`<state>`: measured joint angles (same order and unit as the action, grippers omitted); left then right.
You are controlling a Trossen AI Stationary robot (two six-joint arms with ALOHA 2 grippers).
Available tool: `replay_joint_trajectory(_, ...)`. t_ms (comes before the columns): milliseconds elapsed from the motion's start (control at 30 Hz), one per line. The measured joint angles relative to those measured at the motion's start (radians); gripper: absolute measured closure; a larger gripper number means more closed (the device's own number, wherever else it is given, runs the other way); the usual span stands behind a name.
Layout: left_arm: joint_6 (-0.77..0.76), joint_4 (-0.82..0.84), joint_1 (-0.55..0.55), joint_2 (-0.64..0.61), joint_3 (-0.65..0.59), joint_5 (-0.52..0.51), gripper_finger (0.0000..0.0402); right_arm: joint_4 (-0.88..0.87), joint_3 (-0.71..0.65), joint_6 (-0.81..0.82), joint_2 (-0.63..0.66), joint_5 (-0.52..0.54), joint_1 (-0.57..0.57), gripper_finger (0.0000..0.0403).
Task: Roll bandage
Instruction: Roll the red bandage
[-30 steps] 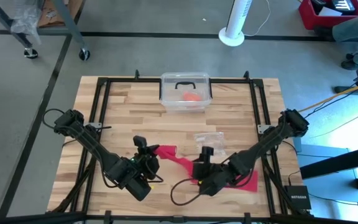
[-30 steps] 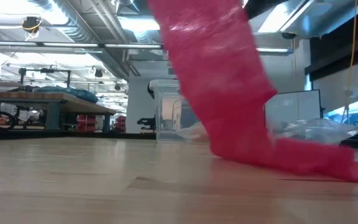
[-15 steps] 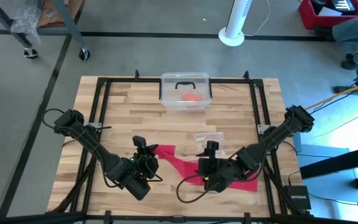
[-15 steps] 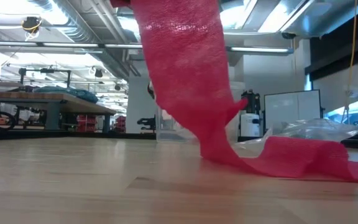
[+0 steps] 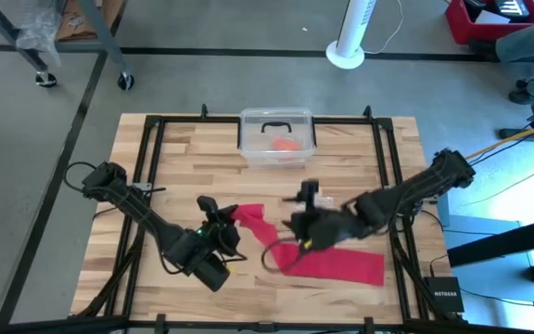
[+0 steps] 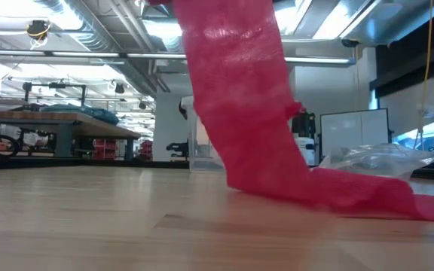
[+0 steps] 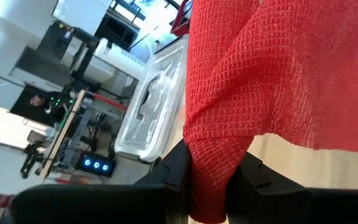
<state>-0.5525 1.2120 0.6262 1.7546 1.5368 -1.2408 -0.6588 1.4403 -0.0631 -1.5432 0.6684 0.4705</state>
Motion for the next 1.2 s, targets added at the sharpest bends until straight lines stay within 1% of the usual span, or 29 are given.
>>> replay_joint_trajectory(67,0.020,-0.003,-0.020,0.000,0.000,0.041,0.0347,0.000,-0.003,-0.043,0.035,-0.019,-0.026,0.0125)
replay_joint_trajectory(167,0.032,-0.023,-0.045,0.000,0.000,0.127,0.0347,0.004,-0.029,-0.101,0.099,-0.079,-0.051,0.0125)
replay_joint_trajectory(267,0.012,-0.064,-0.068,0.000,0.012,0.212,0.0347,0.007,-0.077,-0.114,0.168,-0.097,-0.061,0.0125)
replay_joint_trajectory(333,-0.007,-0.102,-0.079,0.000,0.033,0.247,0.0347,0.013,-0.121,-0.101,0.216,-0.097,-0.059,0.0125)
replay_joint_trajectory(367,-0.012,-0.118,-0.081,0.000,0.045,0.251,0.0347,0.029,-0.149,-0.094,0.241,-0.099,-0.059,0.0125)
replay_joint_trajectory(500,-0.014,-0.242,-0.080,0.000,0.070,0.257,0.0347,0.134,-0.290,-0.074,0.334,-0.168,-0.059,0.0125)
replay_joint_trajectory(633,-0.016,-0.384,-0.074,0.000,0.071,0.312,0.0347,0.317,-0.449,-0.079,0.405,-0.214,-0.059,0.0125)
replay_joint_trajectory(733,-0.048,-0.467,-0.074,0.000,0.071,0.349,0.0347,0.425,-0.528,-0.097,0.437,-0.252,-0.059,0.0125)
replay_joint_trajectory(800,-0.072,-0.507,-0.072,0.000,0.071,0.351,0.0347,0.464,-0.552,-0.105,0.447,-0.293,-0.059,0.0125)
replay_joint_trajectory(933,-0.068,-0.577,-0.072,0.000,0.071,0.352,0.0347,0.500,-0.561,-0.126,0.450,-0.356,-0.059,0.0125)
replay_joint_trajectory(1033,-0.081,-0.622,-0.077,0.000,0.071,0.353,0.0347,0.506,-0.562,-0.126,0.439,-0.434,-0.059,0.0125)
replay_joint_trajectory(1100,-0.104,-0.630,-0.083,0.000,0.071,0.352,0.0347,0.505,-0.574,-0.128,0.437,-0.475,-0.058,0.0125)
replay_joint_trajectory(1200,-0.140,-0.622,-0.093,0.000,0.071,0.352,0.0347,0.508,-0.593,-0.156,0.437,-0.503,-0.058,0.0125)
